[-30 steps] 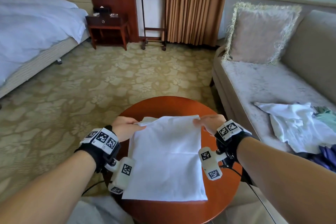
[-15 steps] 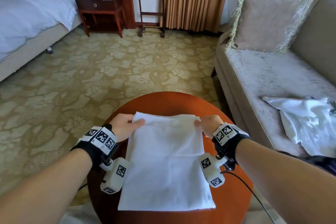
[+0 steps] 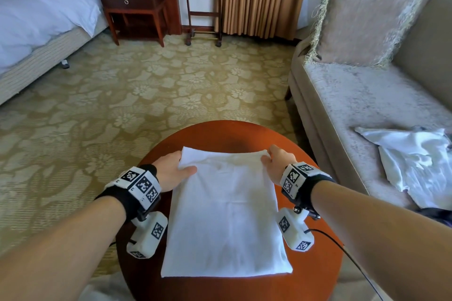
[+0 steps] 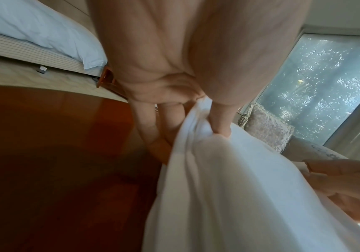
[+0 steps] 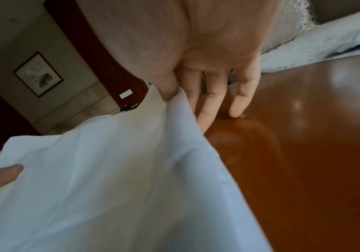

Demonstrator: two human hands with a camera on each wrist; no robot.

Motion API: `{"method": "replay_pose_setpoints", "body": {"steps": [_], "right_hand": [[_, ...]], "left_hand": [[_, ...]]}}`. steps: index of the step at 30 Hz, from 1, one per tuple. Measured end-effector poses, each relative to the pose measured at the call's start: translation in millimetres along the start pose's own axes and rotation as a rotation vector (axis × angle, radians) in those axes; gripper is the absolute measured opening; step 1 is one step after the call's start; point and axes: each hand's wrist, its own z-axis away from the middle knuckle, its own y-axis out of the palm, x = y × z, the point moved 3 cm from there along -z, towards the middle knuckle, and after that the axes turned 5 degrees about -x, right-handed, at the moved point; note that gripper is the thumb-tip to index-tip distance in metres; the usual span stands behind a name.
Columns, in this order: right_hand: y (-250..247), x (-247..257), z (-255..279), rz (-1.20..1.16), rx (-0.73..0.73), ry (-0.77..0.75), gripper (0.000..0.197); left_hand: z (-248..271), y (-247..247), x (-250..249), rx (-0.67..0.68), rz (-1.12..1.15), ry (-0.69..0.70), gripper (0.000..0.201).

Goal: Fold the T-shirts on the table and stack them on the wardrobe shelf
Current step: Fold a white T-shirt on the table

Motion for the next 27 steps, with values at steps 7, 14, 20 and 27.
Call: {"method": "replay_pose_setpoints", "body": {"steps": [7,14,20,27], "right_hand": [[-2,6,-7,0.208,0.085,-0.002,0.033],[4,-3,-17,0.143,0.057,0.086,0.039],[-2,-16,-1,0.010,0.088,0.213,0.037],[0,-31,78,-0.254,0.226,0.336,0.022]], "left_hand": [[-14,-3,-1,0.112,-0.097,-0.086,0.034],[-28,4,6,0.083,-0.117,-0.170,0.051],[10,1,0,-0.001,0.257,-0.333,0.035],[87,11,0,-0.150,0.543,-0.498,0.037]]}}
